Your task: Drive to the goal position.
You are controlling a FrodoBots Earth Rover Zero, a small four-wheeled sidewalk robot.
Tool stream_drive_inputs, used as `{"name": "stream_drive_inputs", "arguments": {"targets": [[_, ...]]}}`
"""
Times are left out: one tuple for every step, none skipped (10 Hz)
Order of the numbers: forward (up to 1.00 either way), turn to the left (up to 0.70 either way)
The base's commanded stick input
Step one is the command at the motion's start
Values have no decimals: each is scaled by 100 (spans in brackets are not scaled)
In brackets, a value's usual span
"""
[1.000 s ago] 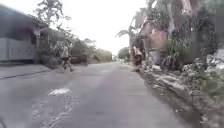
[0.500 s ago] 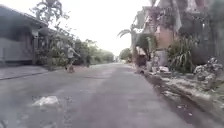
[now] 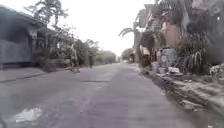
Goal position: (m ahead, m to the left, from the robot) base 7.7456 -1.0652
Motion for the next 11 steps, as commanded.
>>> {"name": "stream_drive_inputs", "arguments": {"targets": [[100,6],[100,2],[100,-34],[100,-34],[100,-34],[100,2],[100,6],[100,-23],[100,-34],[100,-34],[100,-34]]}}
